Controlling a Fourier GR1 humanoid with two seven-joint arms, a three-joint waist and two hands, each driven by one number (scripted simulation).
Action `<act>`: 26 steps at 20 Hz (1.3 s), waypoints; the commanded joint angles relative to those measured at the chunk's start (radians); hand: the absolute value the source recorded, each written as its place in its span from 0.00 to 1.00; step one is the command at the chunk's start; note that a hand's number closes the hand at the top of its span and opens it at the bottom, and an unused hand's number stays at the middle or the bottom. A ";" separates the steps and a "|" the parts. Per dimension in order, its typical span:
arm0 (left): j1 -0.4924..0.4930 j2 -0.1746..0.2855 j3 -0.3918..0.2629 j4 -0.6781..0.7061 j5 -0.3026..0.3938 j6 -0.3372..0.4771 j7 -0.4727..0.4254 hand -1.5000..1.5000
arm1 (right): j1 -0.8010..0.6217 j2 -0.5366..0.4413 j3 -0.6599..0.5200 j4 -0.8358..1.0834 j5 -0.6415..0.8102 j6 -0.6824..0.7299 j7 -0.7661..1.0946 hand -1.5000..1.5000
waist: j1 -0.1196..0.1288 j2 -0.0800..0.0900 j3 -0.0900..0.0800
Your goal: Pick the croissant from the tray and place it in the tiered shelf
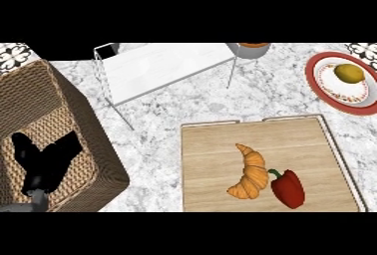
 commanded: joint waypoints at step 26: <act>-0.042 -0.098 0.013 0.056 -0.130 -0.017 0.057 0.50 | -0.643 -0.096 0.343 0.098 0.368 0.147 1.120 0.00 | 0.075 0.016 -0.011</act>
